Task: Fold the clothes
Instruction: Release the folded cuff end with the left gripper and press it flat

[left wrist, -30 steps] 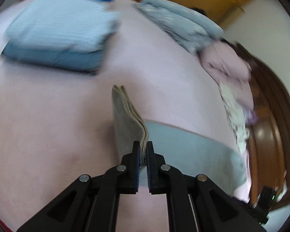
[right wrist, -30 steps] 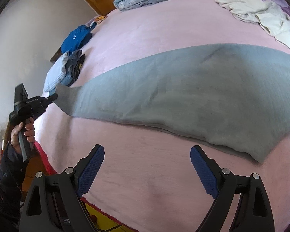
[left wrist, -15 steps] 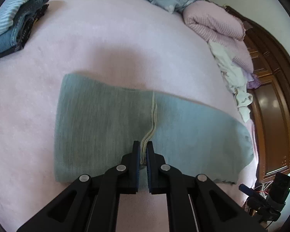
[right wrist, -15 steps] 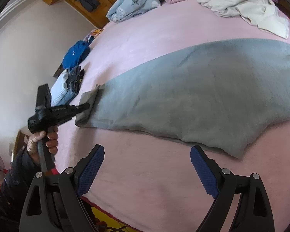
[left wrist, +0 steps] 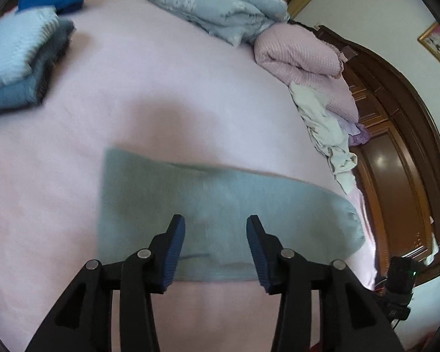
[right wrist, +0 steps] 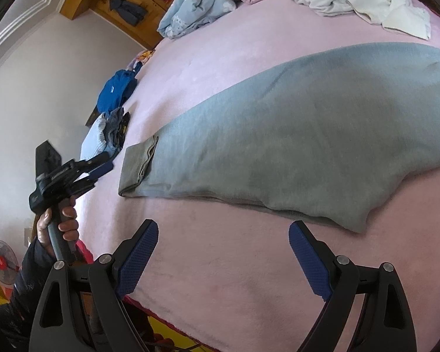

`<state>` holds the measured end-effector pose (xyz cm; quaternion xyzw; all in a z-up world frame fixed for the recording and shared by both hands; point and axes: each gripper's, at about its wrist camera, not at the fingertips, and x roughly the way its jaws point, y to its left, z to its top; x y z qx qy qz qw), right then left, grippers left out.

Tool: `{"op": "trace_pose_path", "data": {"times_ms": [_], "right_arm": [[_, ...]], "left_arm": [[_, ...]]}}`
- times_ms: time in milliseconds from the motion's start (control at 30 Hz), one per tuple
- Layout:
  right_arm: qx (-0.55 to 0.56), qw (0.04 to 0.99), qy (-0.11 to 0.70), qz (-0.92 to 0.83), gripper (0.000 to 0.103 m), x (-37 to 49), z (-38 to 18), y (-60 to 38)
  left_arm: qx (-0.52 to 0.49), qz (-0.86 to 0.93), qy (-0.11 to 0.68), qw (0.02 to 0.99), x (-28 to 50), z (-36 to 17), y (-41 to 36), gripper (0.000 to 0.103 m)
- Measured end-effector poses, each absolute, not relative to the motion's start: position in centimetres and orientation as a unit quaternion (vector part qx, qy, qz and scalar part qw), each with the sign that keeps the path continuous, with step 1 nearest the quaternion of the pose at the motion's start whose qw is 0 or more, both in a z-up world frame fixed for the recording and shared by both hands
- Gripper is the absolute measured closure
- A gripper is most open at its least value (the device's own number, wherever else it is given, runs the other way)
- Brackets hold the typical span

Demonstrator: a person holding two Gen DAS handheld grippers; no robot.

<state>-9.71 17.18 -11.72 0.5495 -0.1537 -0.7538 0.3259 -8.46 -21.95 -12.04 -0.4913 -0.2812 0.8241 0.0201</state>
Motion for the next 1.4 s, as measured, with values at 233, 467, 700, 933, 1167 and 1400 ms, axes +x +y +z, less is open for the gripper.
{"op": "trace_pose_path", "data": {"times_ms": [233,467,700,933,1167,1400], "right_arm": [[0.558,0.327,-0.15,-0.748,0.012,-9.2,-11.7,16.8],[0.565,0.321,-0.141,-0.747,0.012,-9.6,-11.6,16.2],[0.571,0.32,-0.138,-0.743,0.012,-9.7,-12.0,15.7],[0.565,0.325,-0.144,-0.744,0.012,-9.7,-11.5,15.7],[0.552,0.336,-0.138,-0.751,0.012,-8.6,-9.8,15.7],[0.555,0.332,-0.148,-0.748,0.012,-8.5,-10.1,15.8]], "left_arm": [[-0.512,0.816,-0.265,-0.029,-11.1,-13.2,-24.4,0.063],[-0.534,0.802,-0.257,-0.07,-13.3,-14.8,-26.8,0.063],[-0.493,0.812,-0.313,-0.022,-10.6,-13.2,-27.1,0.063],[-0.515,0.795,-0.321,-0.002,-5.6,-15.0,-24.9,0.063],[-0.53,0.795,-0.295,-0.022,-6.4,-14.9,-23.9,0.063],[-0.539,0.81,-0.228,-0.023,-8.8,-14.2,-20.4,0.063]]}}
